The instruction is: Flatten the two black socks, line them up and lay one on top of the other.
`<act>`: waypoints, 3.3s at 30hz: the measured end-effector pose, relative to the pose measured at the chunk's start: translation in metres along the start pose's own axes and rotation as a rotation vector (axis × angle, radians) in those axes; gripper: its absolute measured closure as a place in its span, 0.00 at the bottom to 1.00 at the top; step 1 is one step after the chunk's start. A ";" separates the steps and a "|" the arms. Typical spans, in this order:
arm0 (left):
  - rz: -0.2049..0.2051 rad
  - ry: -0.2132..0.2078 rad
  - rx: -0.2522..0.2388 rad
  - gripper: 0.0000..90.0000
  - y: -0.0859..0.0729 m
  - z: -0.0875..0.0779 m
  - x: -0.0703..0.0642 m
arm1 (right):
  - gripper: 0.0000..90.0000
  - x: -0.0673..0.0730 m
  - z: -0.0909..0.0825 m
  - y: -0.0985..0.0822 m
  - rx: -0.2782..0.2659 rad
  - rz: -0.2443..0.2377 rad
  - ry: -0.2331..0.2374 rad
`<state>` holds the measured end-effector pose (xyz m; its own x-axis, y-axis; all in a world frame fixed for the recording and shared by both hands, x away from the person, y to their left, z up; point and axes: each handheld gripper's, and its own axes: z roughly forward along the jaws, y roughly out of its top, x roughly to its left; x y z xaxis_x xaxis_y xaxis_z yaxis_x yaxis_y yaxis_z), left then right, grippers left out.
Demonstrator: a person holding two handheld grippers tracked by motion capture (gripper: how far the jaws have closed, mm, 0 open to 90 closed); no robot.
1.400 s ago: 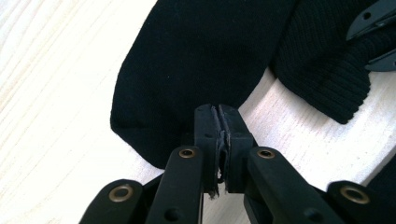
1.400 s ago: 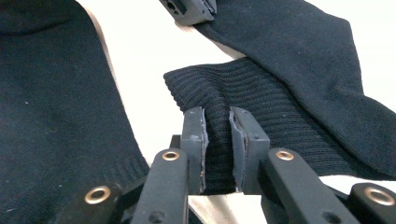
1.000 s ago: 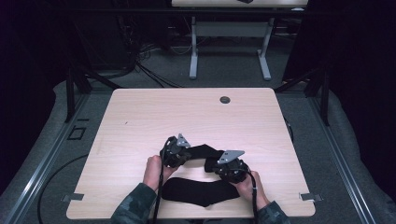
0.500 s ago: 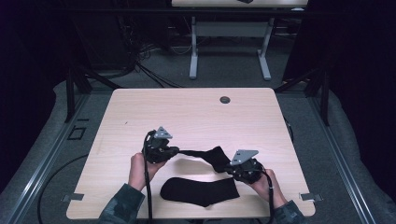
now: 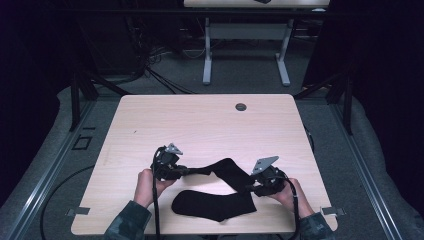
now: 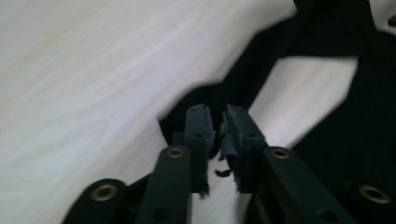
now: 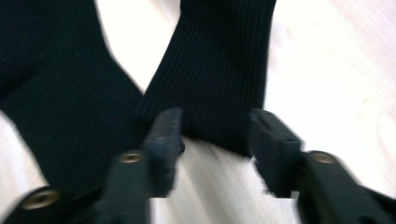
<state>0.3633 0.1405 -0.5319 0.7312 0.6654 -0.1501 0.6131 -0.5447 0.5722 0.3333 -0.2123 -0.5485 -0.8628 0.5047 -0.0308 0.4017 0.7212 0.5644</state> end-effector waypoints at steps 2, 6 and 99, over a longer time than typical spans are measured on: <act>-0.025 -0.030 -0.003 0.69 -0.007 -0.002 0.003 | 0.49 -0.006 -0.006 -0.004 -0.025 0.035 0.040; -0.075 -0.028 -0.024 0.53 -0.015 -0.006 0.007 | 0.47 -0.020 -0.016 -0.003 -0.096 0.189 0.080; -0.132 0.096 -0.060 0.33 -0.002 0.014 0.019 | 0.32 -0.047 -0.016 -0.004 -0.065 0.241 -0.079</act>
<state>0.3796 0.1472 -0.5471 0.6118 0.7764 -0.1511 0.6809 -0.4196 0.6003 0.3674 -0.2463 -0.5361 -0.7167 0.6957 0.0483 0.5702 0.5447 0.6150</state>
